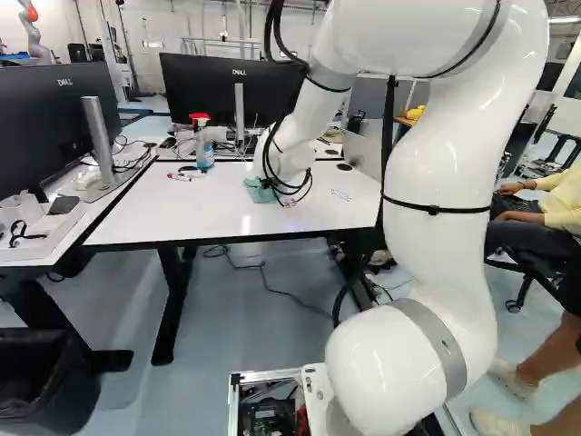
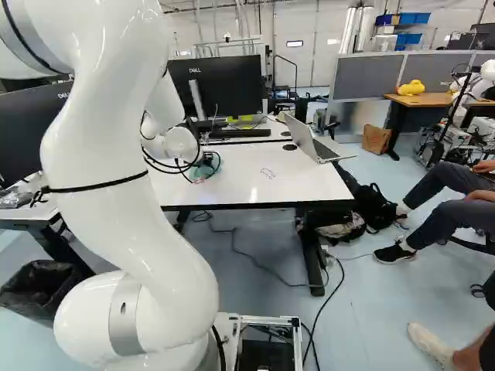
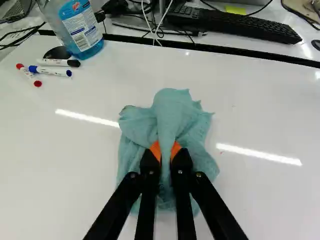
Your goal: Clean the table with the green towel
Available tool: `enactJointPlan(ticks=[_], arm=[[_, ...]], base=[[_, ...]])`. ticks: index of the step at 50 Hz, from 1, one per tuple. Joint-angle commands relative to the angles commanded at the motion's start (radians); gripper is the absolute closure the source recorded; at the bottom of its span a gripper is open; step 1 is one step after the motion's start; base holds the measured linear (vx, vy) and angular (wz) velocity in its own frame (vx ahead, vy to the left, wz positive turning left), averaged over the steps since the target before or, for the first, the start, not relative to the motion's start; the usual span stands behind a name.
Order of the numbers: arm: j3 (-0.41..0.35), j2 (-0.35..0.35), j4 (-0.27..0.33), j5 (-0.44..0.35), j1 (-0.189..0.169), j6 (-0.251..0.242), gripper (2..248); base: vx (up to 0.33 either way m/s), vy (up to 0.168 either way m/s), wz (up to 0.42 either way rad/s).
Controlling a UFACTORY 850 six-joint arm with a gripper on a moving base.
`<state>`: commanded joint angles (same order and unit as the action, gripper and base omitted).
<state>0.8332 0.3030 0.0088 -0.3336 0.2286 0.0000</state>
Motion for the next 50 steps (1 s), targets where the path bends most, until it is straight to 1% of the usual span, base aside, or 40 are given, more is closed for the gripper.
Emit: enactJointPlan(ticks=[9,30,44,50], arm=[[0.009,-0.011,0.000,0.017,0.012,0.000,210],[0.033,-0.038,-0.005,0.150,0.071,0.000,210],[0.016,-0.084,-0.005,0.242,0.117,0.000,210],[0.002,-0.106,-0.005,0.259,0.137,0.000,210]], base=[[0.000,0.000,0.000],[0.000,0.000,0.000],[0.000,0.000,0.000],[0.000,0.000,0.000]])
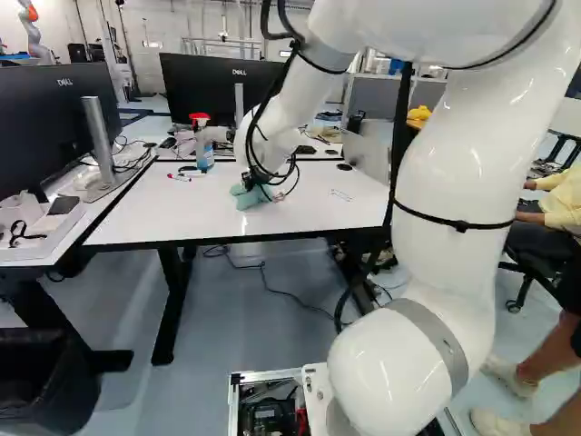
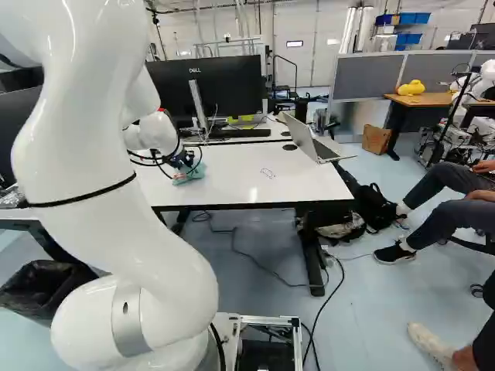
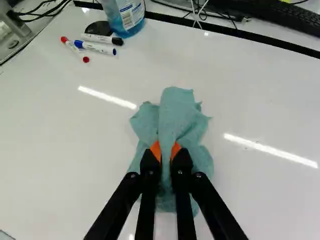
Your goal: Clean the table with the green towel
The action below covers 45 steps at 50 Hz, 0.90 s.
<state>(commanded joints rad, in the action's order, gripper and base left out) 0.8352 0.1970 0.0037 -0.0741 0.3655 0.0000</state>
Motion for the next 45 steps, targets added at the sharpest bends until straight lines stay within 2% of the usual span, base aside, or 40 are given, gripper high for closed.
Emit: enactJointPlan(ticks=[8,31,45], arm=[[-0.008,-0.007,0.000,0.000,0.011,0.000,210],[-0.009,-0.008,-0.003,0.000,0.010,0.000,210],[0.001,0.001,-0.010,-0.016,-0.025,0.000,210]], base=[[0.000,0.000,0.000],[0.000,0.000,0.000],[0.000,0.000,0.000]])
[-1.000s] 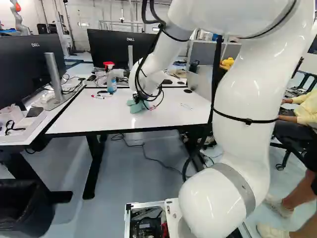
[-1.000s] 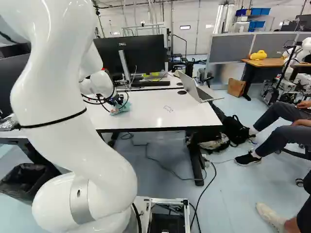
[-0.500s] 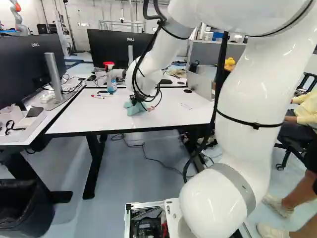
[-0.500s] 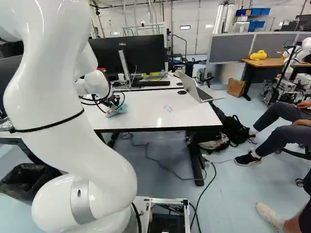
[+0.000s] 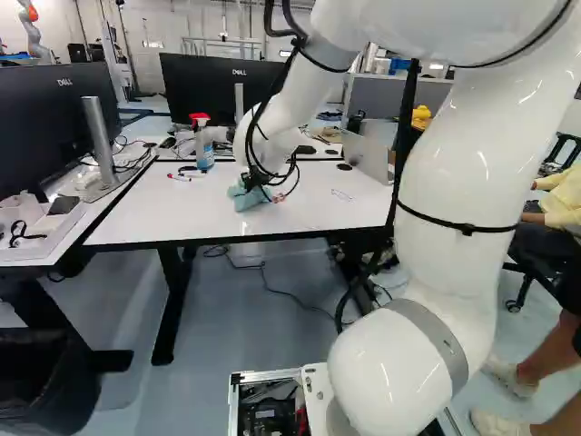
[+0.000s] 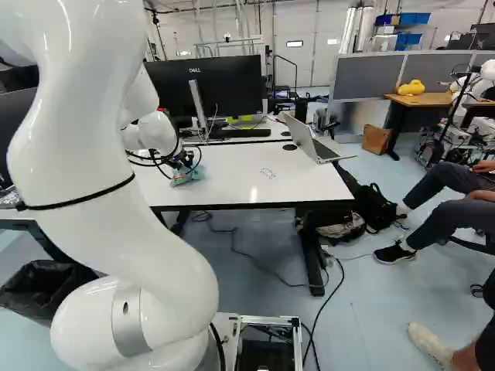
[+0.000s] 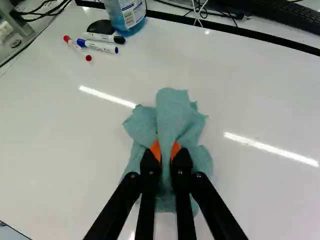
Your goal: Clean the table with the green towel
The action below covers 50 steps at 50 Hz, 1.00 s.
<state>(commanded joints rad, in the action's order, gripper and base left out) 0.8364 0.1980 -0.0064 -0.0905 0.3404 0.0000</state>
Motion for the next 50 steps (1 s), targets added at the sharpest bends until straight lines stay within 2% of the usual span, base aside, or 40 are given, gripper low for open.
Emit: enactJointPlan(ticks=[19,40,50], arm=[[0.016,0.014,0.000,-0.110,-0.064,0.000,210],[0.054,0.047,0.000,-0.187,-0.132,0.000,210],[0.086,0.089,0.000,-0.202,-0.161,0.000,210]], base=[[0.000,0.000,0.000],[0.000,0.000,0.000],[0.000,0.000,0.000]])
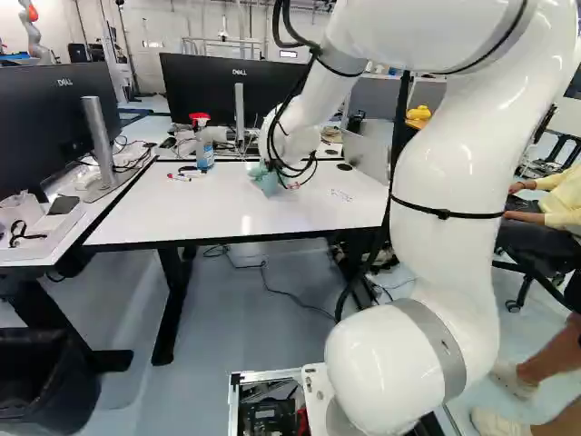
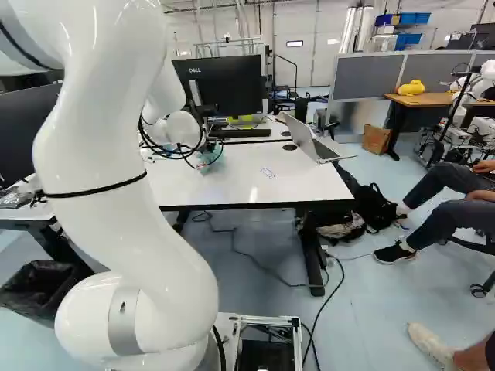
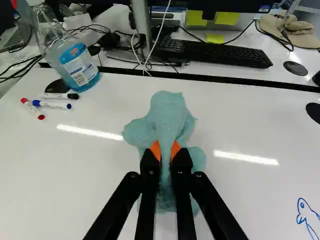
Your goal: Clean the table with the green towel
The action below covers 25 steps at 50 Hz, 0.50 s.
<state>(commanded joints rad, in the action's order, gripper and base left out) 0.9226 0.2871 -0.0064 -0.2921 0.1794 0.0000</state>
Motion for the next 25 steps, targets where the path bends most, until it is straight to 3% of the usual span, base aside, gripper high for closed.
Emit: enactJointPlan(ticks=[25], arm=[[0.093,0.126,0.000,-0.095,-0.065,0.000,210]], base=[[0.000,0.000,0.000]])
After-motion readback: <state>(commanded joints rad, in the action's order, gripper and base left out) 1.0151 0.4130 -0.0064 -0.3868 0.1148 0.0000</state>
